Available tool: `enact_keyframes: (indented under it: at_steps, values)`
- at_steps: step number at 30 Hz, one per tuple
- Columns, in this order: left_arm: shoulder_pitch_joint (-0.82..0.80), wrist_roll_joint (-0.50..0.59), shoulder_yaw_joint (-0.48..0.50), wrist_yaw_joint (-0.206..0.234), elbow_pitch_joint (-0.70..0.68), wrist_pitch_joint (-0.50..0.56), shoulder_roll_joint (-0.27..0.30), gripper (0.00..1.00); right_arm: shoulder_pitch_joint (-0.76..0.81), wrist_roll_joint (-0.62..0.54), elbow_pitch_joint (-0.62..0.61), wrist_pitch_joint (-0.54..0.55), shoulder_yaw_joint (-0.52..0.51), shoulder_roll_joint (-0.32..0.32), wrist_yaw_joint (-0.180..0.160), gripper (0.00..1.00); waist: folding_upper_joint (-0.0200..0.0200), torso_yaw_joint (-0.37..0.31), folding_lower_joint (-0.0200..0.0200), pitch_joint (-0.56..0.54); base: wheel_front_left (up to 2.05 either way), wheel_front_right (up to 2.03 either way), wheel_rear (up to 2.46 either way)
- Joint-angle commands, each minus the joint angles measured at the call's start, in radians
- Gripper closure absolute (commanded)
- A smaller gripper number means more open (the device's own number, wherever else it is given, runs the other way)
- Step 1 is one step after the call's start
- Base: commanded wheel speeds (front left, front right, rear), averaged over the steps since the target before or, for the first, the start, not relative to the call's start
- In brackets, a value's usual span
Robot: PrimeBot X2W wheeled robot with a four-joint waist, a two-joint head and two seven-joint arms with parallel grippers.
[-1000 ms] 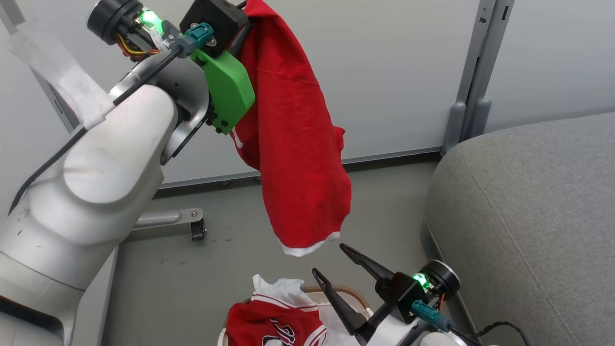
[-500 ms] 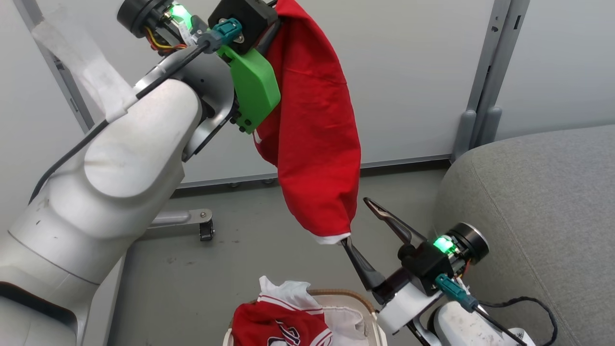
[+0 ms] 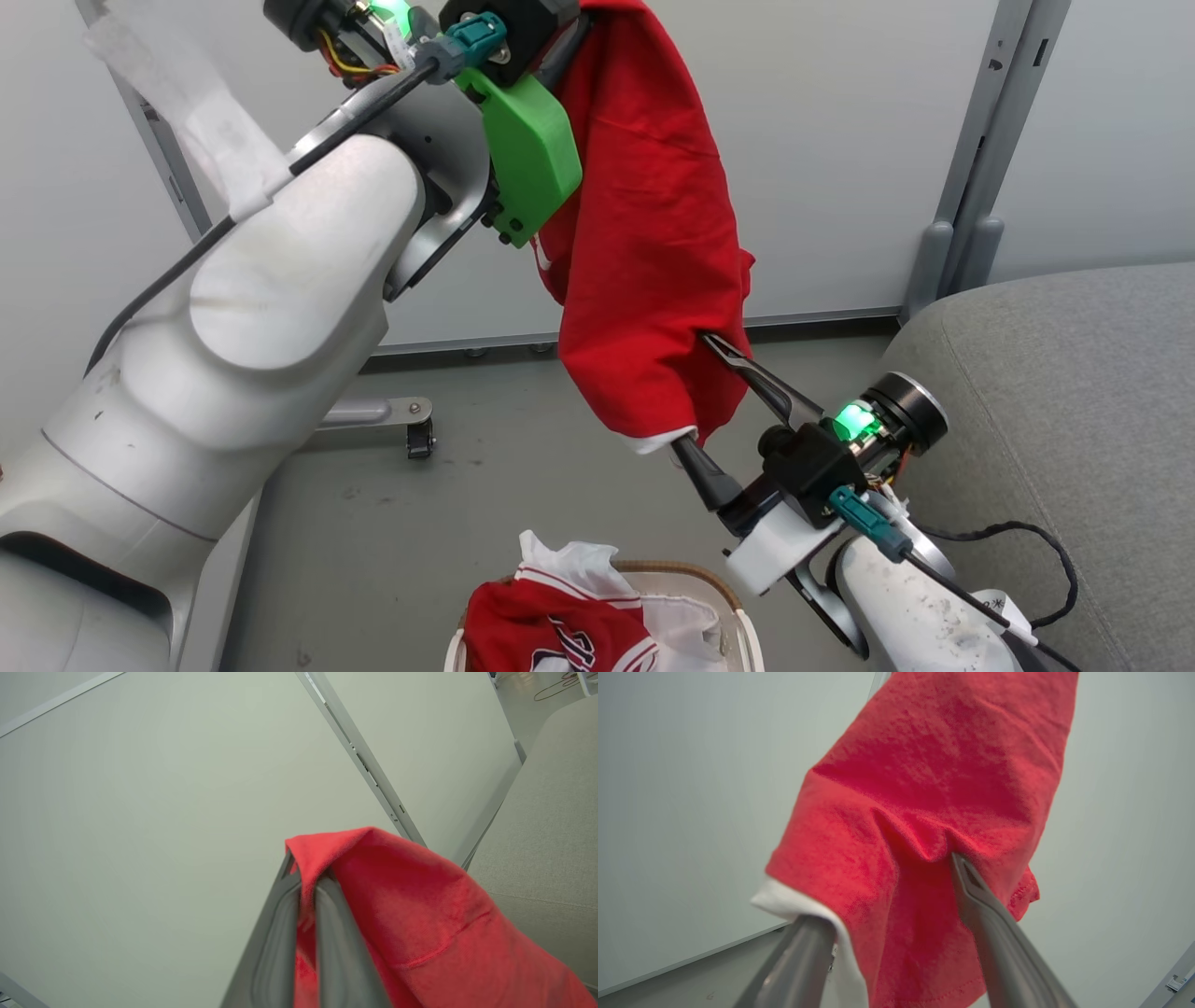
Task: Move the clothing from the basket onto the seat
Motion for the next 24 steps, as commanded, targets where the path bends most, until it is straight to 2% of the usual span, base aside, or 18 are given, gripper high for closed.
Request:
enact_keyframes:
  at_steps: [1, 2, 3, 10, 16, 17, 19, 20, 21, 24]
  values:
    - [0.024, -0.012, -0.001, 0.004, 0.006, -0.009, 0.003, 1.00, -0.010, 0.018, 0.015, -0.002, -0.007, -0.004, -0.001, 0.74, -0.0001, 0.002, 0.0000, 0.001, 0.00, 0.00, 0.00]
    - [0.031, -0.016, 0.000, 0.006, 0.006, -0.010, 0.006, 1.00, -0.012, 0.023, 0.023, -0.002, -0.009, -0.004, -0.001, 0.95, -0.0001, 0.002, 0.0000, 0.002, 0.00, 0.00, 0.00]
    - [0.037, -0.018, 0.000, 0.008, 0.007, -0.010, 0.008, 1.00, -0.015, 0.029, 0.029, -0.002, -0.012, -0.004, -0.001, 1.00, -0.0001, 0.001, 0.0000, 0.003, 0.00, 0.00, 0.00]
    - [0.146, -0.056, -0.003, 0.027, 0.011, -0.030, 0.035, 1.00, -0.023, 0.063, 0.046, -0.002, -0.039, -0.004, -0.001, 1.00, -0.0001, -0.013, 0.0000, 0.017, 0.00, 0.00, 0.00]
    - [0.277, -0.114, 0.024, 0.062, 0.020, -0.088, 0.052, 1.00, -0.035, 0.072, 0.055, -0.002, -0.101, -0.004, -0.001, 1.00, -0.0001, -0.025, 0.0000, 0.033, 0.00, 0.00, 0.00]
    - [0.302, -0.131, 0.033, 0.068, 0.020, -0.106, 0.049, 0.94, -0.038, 0.069, 0.057, -0.002, -0.113, -0.004, -0.001, 1.00, -0.0001, -0.027, 0.0000, 0.035, 0.00, 0.00, 0.00]
    - [0.347, -0.151, 0.044, 0.078, 0.020, -0.138, 0.045, 0.51, -0.043, 0.068, 0.058, -0.002, -0.136, -0.004, -0.001, 1.00, -0.0001, -0.029, 0.0000, 0.040, 0.00, 0.00, 0.00]
    - [0.366, -0.158, 0.049, 0.081, 0.020, -0.155, 0.044, 0.21, -0.045, 0.069, 0.056, -0.002, -0.146, -0.004, -0.001, 1.00, -0.0001, -0.030, 0.0000, 0.043, 0.00, 0.00, 0.00]
    - [0.389, -0.165, 0.053, 0.084, 0.020, -0.176, 0.042, 0.00, -0.048, 0.068, 0.056, -0.002, -0.157, -0.004, -0.001, 1.00, -0.0001, -0.031, 0.0000, 0.045, 0.00, 0.00, 0.00]
    - [0.450, -0.182, 0.064, 0.094, 0.016, -0.240, 0.037, 0.00, -0.062, 0.060, 0.051, -0.002, -0.188, -0.004, -0.001, 1.00, -0.0001, -0.034, 0.0000, 0.051, 0.00, 0.00, 0.00]
